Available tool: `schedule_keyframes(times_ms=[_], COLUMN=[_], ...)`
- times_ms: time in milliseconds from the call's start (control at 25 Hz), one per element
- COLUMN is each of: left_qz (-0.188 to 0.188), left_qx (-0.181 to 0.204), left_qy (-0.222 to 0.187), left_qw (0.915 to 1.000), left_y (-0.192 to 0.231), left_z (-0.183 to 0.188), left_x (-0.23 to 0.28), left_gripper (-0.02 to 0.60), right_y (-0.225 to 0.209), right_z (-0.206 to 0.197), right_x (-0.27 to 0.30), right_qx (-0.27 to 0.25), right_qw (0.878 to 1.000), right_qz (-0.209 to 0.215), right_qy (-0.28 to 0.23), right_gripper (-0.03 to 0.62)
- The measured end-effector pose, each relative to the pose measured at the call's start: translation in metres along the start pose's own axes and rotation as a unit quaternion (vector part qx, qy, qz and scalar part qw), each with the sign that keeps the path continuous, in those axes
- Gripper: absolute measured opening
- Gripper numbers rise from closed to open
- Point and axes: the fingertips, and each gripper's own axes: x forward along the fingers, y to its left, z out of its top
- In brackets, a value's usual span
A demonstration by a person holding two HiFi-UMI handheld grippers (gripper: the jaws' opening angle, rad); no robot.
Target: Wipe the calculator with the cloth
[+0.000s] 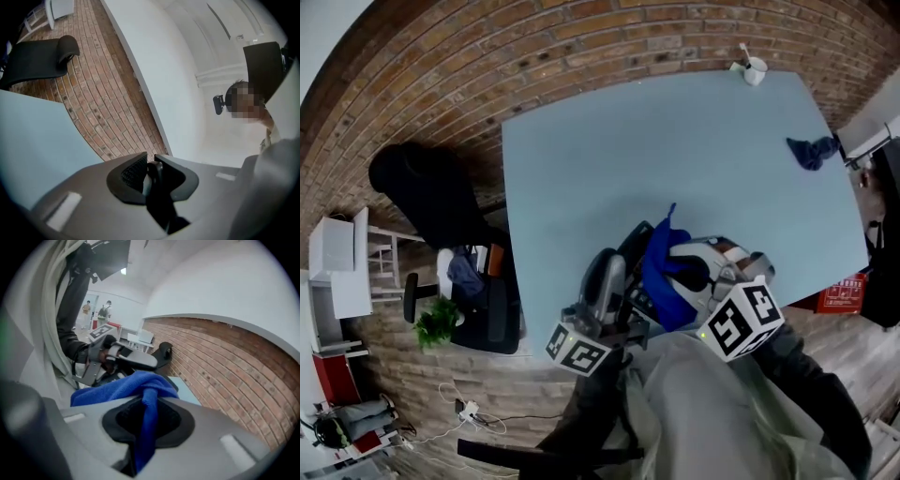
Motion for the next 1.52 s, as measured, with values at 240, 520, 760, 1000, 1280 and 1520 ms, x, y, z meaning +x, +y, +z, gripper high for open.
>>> schedule_keyframes(times_ms=[240,520,760,1000,1280,1520], left_qz=[-0.019,-0.044,-0.037,-0.032,-0.037,-0.106], left_qx=[0.032,0.134,0.115,0.055,-0.077,-0.129], left_qy=[0.048,0.115,0.108,0.069,-0.004,-0.014], left_qw=[0.9981,0.9834,0.9868,0.9956,0.9964,0.9858], left_y=[-0.009,-0.026,-0.022,-0.004,0.029,0.010], left_z=[-0.016,-0.040,-0.038,-0.022,0.005,0.002], left_x=[0.002,0.004,-0.002,-0.010,-0.031,-0.026], left_gripper=[0.052,0.051,0.049,0.049,0.051,0.051], right_y=[-0.056,-0.034,-0.035,-0.030,0.041,-0.012], right_z=[-0.022,0.010,0.001,-0.034,0.001,-0.027], right_x=[0.008,0.011,0.015,0.014,-0.016,-0.010], right_qx=[0.023,-0.112,-0.030,0.067,0.099,0.121], right_qw=[0.997,0.993,0.999,0.998,0.973,0.987], right_qz=[-0.074,-0.035,-0.008,-0.021,0.143,0.016], right_qy=[0.000,0.019,-0.008,-0.005,-0.154,-0.109], right_gripper=[0.052,0.052,0.051,0.051,0.051,0.051])
